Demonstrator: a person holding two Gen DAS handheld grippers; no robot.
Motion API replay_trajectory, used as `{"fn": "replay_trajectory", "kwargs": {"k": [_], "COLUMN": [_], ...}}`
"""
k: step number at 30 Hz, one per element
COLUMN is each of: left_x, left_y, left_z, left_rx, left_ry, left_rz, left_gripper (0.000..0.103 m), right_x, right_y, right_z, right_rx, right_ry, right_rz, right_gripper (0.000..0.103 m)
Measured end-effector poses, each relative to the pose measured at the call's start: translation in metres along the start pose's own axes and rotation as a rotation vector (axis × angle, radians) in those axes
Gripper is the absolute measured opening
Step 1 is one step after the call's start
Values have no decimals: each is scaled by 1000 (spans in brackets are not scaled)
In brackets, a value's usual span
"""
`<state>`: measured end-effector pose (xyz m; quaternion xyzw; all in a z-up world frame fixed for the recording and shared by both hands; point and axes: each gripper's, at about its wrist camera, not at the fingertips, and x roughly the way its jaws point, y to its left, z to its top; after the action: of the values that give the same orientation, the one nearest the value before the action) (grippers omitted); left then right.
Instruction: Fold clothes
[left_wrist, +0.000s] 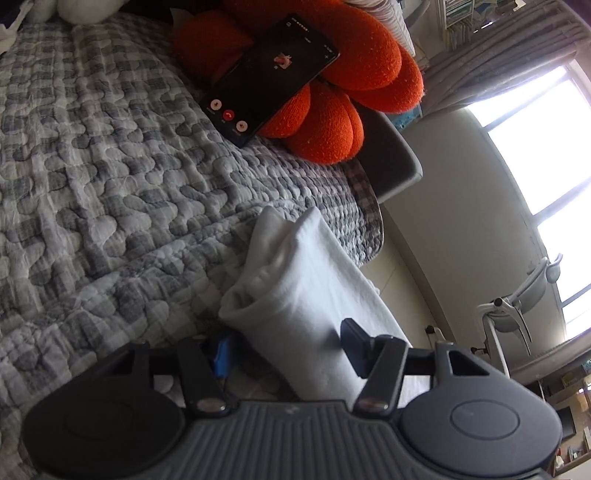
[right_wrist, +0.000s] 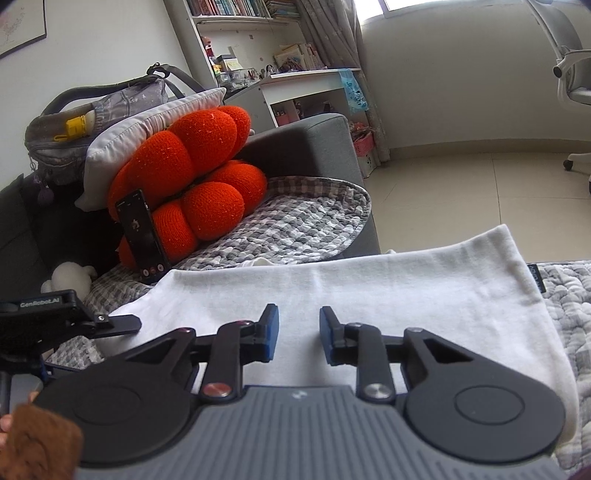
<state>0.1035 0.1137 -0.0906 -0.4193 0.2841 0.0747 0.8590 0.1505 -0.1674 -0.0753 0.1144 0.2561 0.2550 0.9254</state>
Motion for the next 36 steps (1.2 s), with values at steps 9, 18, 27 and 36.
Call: {"fn": "replay_trajectory", "kwargs": {"k": [9, 18, 27, 36], "left_x": [-8, -19, -32, -19], "left_y": [-5, -30, -76, -128], "left_z": [-10, -9, -19, -51], "left_rx": [37, 158, 323, 445], "left_ry": [-109, -169, -192, -88], "left_rz": [-37, -148, -291, -425], "left_gripper": [23, 19, 19, 19], "right_x": [11, 19, 13, -28], "right_y": [11, 8, -9, -73], "right_z": [-7, -8, -2, 16], "right_rx": [-21, 14, 150, 479], "right_ry": [64, 110, 118, 7], "right_rz": [61, 72, 123, 174], "right_gripper": [9, 9, 13, 40]}}
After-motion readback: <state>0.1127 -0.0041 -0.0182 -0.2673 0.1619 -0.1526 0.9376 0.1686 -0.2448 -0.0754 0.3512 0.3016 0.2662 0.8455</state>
